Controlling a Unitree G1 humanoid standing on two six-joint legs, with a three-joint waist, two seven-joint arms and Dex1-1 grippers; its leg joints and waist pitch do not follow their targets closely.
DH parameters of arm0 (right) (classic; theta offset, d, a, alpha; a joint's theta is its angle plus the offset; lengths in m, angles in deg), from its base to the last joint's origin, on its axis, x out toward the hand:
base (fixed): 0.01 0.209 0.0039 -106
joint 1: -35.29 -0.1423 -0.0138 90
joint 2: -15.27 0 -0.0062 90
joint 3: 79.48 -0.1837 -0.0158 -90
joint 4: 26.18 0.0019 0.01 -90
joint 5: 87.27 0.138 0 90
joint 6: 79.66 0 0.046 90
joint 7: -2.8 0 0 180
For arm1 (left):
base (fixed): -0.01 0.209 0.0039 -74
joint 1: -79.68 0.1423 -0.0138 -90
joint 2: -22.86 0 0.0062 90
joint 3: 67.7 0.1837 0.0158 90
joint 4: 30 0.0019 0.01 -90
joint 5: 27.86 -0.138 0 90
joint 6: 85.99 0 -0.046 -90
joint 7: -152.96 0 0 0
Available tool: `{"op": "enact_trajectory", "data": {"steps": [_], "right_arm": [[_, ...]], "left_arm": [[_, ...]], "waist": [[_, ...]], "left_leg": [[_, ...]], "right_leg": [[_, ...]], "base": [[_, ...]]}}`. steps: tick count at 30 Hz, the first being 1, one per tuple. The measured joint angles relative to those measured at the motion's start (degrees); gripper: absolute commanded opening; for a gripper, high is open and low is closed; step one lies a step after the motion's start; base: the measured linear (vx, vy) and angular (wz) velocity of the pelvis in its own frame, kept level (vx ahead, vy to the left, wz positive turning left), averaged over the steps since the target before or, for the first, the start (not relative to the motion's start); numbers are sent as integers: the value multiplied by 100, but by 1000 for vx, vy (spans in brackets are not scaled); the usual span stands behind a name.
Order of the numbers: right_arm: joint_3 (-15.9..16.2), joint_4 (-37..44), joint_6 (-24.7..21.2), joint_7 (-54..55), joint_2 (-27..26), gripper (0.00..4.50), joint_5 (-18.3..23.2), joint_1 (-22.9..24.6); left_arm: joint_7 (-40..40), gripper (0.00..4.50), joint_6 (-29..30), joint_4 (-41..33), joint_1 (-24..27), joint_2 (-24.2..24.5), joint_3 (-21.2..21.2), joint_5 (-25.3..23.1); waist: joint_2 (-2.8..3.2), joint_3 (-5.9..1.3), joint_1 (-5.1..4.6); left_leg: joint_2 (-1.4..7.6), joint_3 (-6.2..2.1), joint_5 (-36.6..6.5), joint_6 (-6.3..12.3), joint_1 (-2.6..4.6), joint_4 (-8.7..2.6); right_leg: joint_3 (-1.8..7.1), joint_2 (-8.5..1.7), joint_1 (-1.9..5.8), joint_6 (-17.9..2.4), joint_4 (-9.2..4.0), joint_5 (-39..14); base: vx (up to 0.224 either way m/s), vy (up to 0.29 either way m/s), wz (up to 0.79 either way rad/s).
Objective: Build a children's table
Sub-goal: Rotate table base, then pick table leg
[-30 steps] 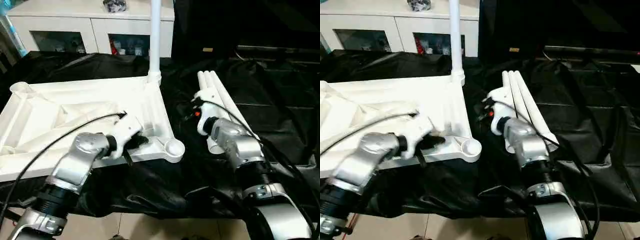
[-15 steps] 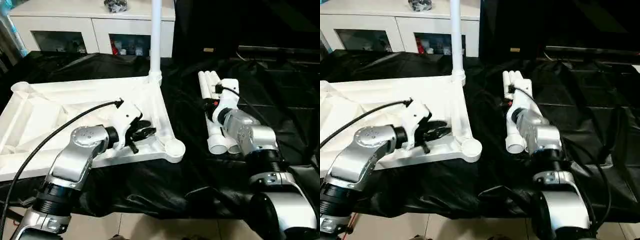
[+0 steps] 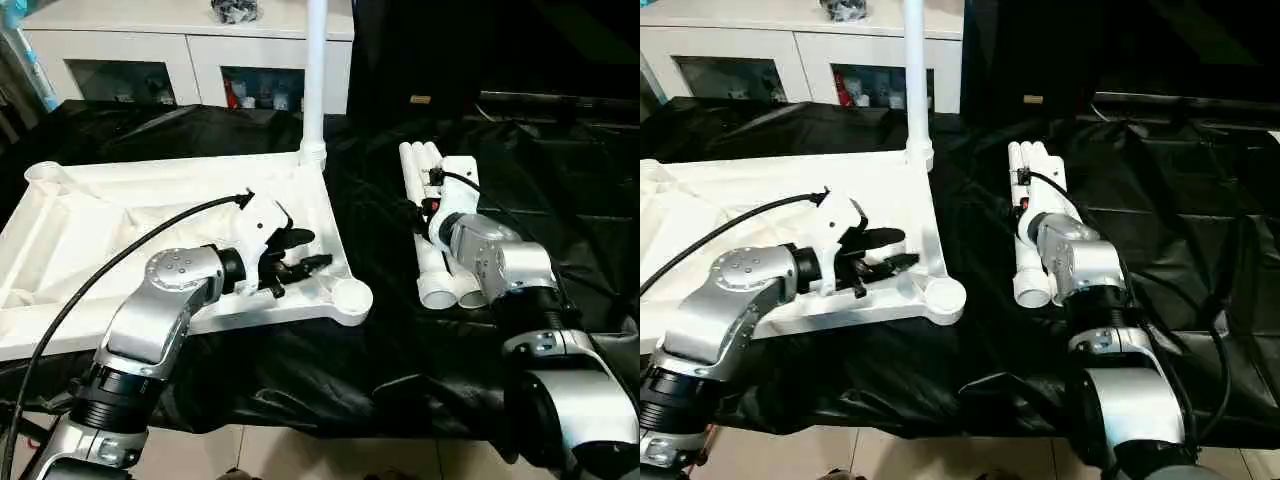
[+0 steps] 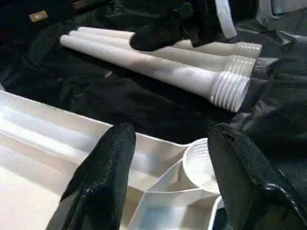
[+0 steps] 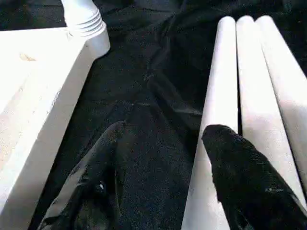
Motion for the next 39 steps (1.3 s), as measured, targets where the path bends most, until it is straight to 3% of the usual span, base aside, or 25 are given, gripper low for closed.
{"op": "enact_trajectory", "data": {"steps": [4,5,9,10,24,29,39], "right_arm": [[39,-114,-72,20,18,321,-10,-4],[57,-155,-74,44,19,340,-43,-4],[100,-428,-110,249,94,350,-203,-135],[103,-491,-138,267,132,352,-224,-181],[-8,-1002,-494,251,148,352,-128,-293],[-42,-1125,-964,28,113,352,14,-355],[-174,-1328,-1246,51,75,258,110,-446]], "left_arm": [[-15,316,31,-59,0,-2,33,49],[-16,344,34,-82,0,-3,50,57],[12,349,-6,-100,0,16,158,-41],[15,371,-13,-94,0,27,180,-75],[43,371,-21,-68,-4,125,280,-128],[41,371,-23,-64,-5,142,330,-128],[-46,389,-21,-63,-27,158,386,-120]], "waist": [[0,0,0],[0,0,0],[0,0,-1],[0,0,-1],[0,0,-2],[0,0,-1],[1,0,1]], "left_leg": [[0,0,0,0,-1,1],[0,1,0,0,-2,1],[0,3,0,0,-2,4],[0,3,0,0,-2,6],[0,3,0,0,-1,10],[1,2,0,0,-1,13],[1,2,0,0,-1,15]], "right_leg": [[0,0,0,0,0,0],[0,0,0,0,0,0],[0,0,0,-1,1,0],[0,0,0,-1,2,0],[1,0,0,-2,7,1],[1,0,0,-2,10,1],[1,0,0,-3,12,2]], "base": [[0,0,0],[0,0,0],[0,0,0],[0,0,0],[0,0,0],[0,0,0],[0,0,0]]}}
